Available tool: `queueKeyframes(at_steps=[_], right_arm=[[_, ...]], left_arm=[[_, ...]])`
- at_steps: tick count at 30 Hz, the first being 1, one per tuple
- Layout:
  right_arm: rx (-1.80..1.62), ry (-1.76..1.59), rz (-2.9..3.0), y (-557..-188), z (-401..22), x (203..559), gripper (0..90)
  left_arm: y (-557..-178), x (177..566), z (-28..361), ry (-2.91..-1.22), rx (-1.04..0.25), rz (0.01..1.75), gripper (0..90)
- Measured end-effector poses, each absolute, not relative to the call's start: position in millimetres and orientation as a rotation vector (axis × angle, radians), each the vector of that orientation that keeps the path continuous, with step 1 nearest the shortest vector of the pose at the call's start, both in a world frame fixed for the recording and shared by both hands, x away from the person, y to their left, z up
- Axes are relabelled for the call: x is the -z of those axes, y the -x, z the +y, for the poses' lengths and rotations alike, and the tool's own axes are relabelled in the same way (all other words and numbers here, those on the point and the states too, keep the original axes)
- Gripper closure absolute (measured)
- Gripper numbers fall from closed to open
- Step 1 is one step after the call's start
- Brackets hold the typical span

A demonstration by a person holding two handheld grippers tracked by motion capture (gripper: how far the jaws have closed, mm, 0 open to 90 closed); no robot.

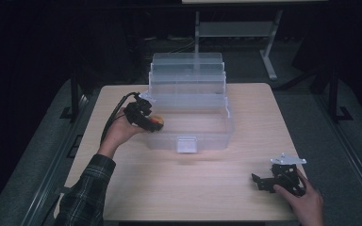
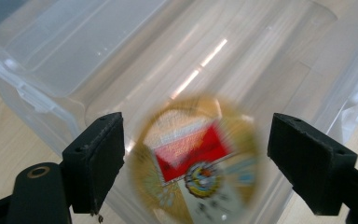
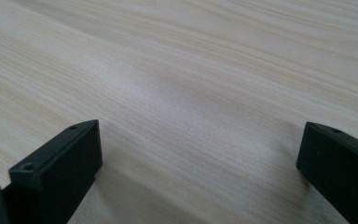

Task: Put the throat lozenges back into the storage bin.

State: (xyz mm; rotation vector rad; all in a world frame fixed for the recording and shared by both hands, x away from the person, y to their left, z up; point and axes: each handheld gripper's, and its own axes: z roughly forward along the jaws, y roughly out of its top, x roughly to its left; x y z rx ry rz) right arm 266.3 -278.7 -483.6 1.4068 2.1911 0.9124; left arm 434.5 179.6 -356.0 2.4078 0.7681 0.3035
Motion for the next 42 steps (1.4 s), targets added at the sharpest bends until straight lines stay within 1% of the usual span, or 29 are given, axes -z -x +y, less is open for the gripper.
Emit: queueKeyframes(at_steps=[16, 24, 29, 42], right_arm=[[-0.913, -1.407, 2.191, -266.3, -278.7, 483.6, 0.0], [-0.913, -1.406, 2.191, -266.3, -278.8, 483.6, 0.0], [-0.913, -1.406, 2.191, -266.3, -278.8, 483.6, 0.0], [-0.912, -1.405, 2.191, -266.3, -278.8, 483.6, 0.0]], left_arm=[[-426.2, 347.1, 186.1, -2.388, -0.304, 0.754, 18.8], [-410.9, 342.2, 195.3, -2.369, -0.319, 0.751, 17.1], [-400.0, 343.0, 204.4, -2.358, -0.341, 0.761, 12.6], [-369.2, 345.7, 233.1, -2.323, -0.374, 0.792, 11.3]])
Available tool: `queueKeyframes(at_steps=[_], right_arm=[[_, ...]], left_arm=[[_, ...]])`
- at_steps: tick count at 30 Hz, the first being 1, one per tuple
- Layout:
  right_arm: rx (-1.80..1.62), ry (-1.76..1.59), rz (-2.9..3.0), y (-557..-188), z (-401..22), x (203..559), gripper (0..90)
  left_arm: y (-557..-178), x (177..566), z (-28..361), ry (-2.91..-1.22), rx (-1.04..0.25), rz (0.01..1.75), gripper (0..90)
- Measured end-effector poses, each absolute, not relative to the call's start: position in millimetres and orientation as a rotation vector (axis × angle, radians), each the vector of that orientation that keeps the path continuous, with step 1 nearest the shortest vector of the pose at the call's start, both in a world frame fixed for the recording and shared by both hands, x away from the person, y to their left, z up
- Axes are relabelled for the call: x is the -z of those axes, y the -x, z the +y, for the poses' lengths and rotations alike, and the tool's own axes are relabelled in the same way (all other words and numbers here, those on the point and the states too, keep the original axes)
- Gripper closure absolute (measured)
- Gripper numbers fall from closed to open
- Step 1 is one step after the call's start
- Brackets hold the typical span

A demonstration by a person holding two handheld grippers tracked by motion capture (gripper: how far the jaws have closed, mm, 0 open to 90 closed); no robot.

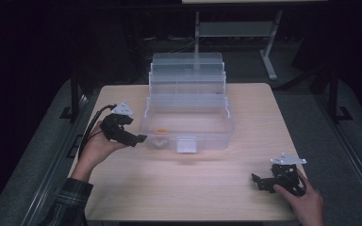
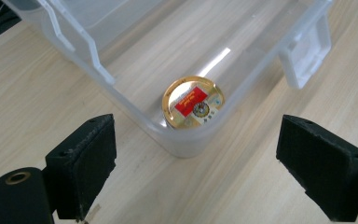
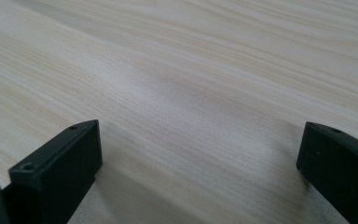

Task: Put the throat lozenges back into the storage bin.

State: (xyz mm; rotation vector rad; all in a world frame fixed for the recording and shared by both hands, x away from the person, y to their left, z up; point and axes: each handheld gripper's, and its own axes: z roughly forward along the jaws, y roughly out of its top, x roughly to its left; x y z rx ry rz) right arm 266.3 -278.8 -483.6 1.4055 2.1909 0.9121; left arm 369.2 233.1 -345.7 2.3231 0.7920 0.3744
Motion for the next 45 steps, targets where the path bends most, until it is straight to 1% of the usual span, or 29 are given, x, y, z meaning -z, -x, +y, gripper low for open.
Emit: queueKeyframes(at_steps=[10, 24, 29, 45], right_arm=[[-0.913, -1.406, 2.191, -266.3, -278.7, 483.6, 0.0], [-0.912, -1.407, 2.191, -266.3, -278.7, 483.6, 0.0], [-0.912, -1.407, 2.191, -266.3, -278.7, 483.6, 0.0], [-0.912, -1.407, 2.191, -266.3, -278.7, 483.6, 0.0]], left_arm=[[-347.7, 356.7, 250.1, -2.289, -0.391, 0.828, 11.2], [-321.2, 395.4, 275.9, -2.271, -0.374, 0.912, 11.4], [-311.6, 409.1, 283.3, -2.266, -0.389, 0.93, 11.6], [-287.3, 438.2, 288.5, -2.283, -0.41, 0.953, 11.7]])
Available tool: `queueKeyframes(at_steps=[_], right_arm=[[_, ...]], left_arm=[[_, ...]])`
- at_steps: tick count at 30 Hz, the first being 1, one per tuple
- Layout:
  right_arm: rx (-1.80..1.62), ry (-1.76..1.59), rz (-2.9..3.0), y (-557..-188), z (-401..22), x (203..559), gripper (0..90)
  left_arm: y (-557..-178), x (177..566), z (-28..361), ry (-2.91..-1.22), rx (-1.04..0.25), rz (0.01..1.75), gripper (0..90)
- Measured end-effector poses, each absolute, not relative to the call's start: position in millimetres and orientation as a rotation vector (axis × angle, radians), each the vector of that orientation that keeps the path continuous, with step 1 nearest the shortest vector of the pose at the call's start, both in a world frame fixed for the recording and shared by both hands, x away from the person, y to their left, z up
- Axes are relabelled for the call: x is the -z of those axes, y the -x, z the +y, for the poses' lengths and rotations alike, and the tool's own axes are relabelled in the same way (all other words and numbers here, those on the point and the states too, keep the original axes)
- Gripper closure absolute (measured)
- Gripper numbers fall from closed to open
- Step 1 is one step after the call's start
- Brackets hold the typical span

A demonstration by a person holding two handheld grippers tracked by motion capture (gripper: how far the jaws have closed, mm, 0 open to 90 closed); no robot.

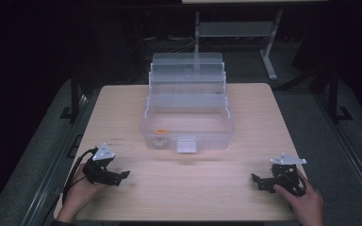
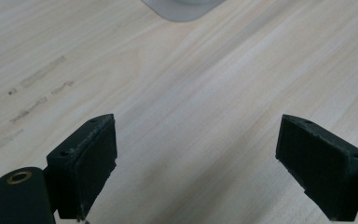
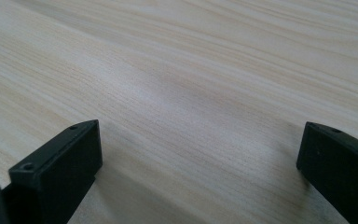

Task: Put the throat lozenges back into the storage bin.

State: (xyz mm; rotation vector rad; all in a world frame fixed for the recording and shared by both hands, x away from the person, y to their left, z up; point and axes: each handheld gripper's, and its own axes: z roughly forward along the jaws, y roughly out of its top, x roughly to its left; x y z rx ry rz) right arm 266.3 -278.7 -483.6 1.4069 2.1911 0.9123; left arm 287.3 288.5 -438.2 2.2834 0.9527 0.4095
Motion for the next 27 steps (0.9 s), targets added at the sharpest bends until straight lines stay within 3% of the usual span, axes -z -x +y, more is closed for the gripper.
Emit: queueKeyframes(at_steps=[27], right_arm=[[-0.912, -1.407, 2.191, -266.2, -278.7, 483.6, 0.0]], left_arm=[[-266.3, 466.4, 292.1, -2.272, -0.388, 0.965, 11.2]])
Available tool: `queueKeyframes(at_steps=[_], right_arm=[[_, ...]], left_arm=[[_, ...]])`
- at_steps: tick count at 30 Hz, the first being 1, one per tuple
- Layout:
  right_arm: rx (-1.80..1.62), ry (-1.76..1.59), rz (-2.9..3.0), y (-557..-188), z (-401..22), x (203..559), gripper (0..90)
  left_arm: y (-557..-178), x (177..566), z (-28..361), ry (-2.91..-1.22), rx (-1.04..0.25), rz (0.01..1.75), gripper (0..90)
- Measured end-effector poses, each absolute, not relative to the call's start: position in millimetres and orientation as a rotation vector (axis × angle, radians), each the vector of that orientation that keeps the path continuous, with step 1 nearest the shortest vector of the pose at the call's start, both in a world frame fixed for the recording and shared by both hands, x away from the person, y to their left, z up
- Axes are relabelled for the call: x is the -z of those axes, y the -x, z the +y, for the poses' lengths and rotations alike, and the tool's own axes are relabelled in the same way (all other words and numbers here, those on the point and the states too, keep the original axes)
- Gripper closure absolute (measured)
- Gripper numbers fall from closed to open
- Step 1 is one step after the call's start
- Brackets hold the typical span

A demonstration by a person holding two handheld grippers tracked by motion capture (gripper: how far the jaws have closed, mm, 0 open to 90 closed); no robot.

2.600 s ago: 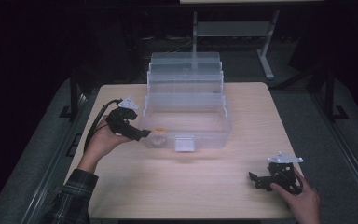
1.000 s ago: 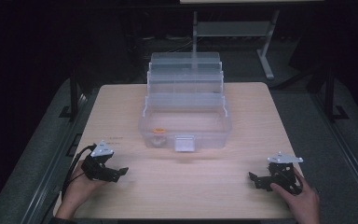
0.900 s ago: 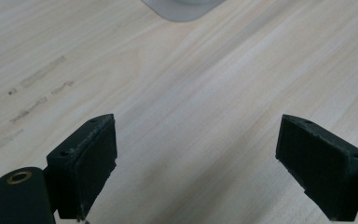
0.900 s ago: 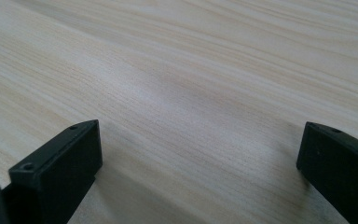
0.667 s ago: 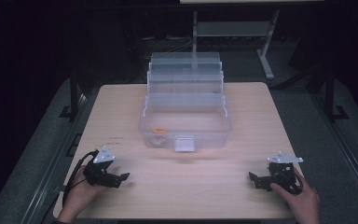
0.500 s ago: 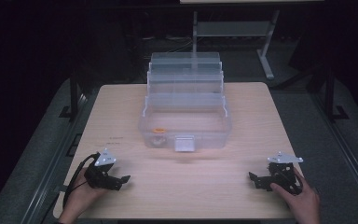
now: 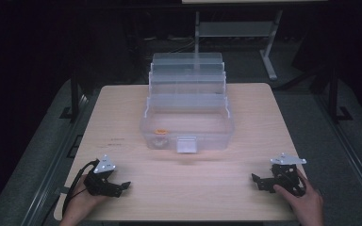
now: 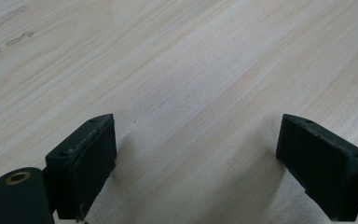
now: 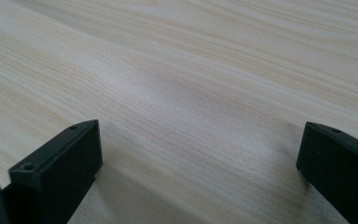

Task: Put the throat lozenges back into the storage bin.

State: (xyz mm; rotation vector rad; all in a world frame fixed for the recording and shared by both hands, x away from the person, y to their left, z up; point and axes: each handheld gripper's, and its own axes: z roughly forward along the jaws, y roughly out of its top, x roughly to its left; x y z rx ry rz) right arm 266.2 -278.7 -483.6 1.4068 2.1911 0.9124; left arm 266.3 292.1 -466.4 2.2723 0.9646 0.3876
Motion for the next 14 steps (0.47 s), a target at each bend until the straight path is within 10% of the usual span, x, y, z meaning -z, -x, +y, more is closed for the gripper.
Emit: queueKeyframes(at_steps=[14], right_arm=[[-0.912, -1.407, 2.191, -266.2, -278.7, 483.6, 0.0]], left_arm=[[-261.2, 471.9, 297.4, -2.213, -0.392, 0.945, 11.0]])
